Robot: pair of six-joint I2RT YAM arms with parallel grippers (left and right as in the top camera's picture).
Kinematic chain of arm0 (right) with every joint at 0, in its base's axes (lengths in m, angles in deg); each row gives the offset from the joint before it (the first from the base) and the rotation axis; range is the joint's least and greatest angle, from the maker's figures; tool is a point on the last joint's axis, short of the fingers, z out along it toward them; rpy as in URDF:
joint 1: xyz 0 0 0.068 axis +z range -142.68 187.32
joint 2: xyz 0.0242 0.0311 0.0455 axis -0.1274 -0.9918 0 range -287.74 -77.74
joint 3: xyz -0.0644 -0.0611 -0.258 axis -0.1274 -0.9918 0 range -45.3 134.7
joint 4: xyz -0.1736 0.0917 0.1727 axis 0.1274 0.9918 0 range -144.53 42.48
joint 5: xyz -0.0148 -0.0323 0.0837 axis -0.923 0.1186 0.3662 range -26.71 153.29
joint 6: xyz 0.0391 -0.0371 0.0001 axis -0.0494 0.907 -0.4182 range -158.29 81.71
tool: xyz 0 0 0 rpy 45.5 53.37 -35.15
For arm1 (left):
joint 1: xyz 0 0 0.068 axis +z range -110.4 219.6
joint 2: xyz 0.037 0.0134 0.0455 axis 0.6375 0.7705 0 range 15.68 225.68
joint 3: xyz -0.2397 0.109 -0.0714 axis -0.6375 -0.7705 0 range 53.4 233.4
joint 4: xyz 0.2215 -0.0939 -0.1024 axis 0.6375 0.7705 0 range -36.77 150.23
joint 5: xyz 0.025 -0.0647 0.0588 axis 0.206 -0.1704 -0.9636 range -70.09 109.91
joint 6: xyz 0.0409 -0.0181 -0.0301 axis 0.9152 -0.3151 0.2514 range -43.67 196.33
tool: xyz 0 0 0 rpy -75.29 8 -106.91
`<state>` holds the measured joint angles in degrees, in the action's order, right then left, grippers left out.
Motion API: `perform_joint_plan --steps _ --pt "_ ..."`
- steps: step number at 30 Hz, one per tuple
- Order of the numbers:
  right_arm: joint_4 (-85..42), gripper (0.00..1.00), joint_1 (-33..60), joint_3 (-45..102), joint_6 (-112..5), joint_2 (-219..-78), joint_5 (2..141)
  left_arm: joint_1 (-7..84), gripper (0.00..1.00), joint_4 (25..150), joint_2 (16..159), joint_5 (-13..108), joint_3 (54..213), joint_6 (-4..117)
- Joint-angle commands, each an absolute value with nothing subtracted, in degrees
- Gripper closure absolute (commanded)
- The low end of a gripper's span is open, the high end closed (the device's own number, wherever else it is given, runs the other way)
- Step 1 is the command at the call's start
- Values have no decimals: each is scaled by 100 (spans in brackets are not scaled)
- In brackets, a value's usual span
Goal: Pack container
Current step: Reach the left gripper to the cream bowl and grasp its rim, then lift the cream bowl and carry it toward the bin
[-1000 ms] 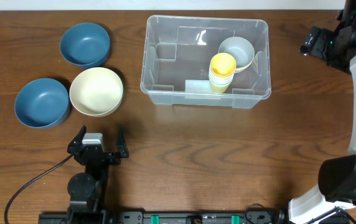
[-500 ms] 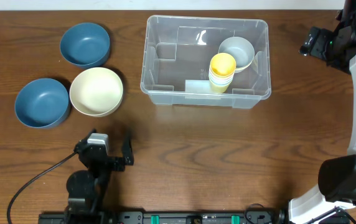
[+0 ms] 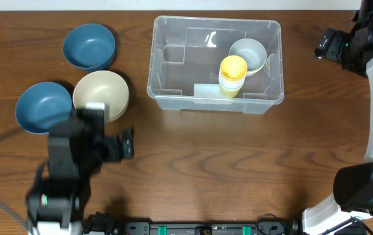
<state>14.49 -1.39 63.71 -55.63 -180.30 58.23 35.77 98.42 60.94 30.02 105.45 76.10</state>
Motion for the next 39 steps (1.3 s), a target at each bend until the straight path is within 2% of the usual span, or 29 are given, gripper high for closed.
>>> perform_joint_plan --steps 1,5,9,19,24,28,35,38,39 --pt "1449 1 -152 6452 -5517 -17932 5731 3605 2 9931 6911 2952 11184 8248" --pt "1449 1 -152 6452 -5517 -17932 5731 3605 2 9630 7589 2952 11295 8338" --pt "1449 1 -152 6452 -5517 -17932 5731 3605 2 9339 8144 2921 11295 8948" --pt "1449 1 -152 6452 -5517 -17932 5731 3605 1 8799 9573 2165 11295 10027" --pt "1449 1 -152 6452 -5517 -17932 5731 3605 0 8749 10389 2043 11295 10051" --pt "1449 1 -152 6452 -5517 -17932 5729 3605 14 8556 10852 2036 11295 10049" --pt "1449 1 -152 6452 -5517 -17932 5731 3605 30 8257 11221 2028 11293 10051" --pt "1449 1 -152 6452 -5517 -17932 5729 3605 44 8128 11383 2025 11293 10051" --pt "1449 1 -152 6452 -5517 -17932 5729 3605 54 8113 11433 2025 11293 10049"
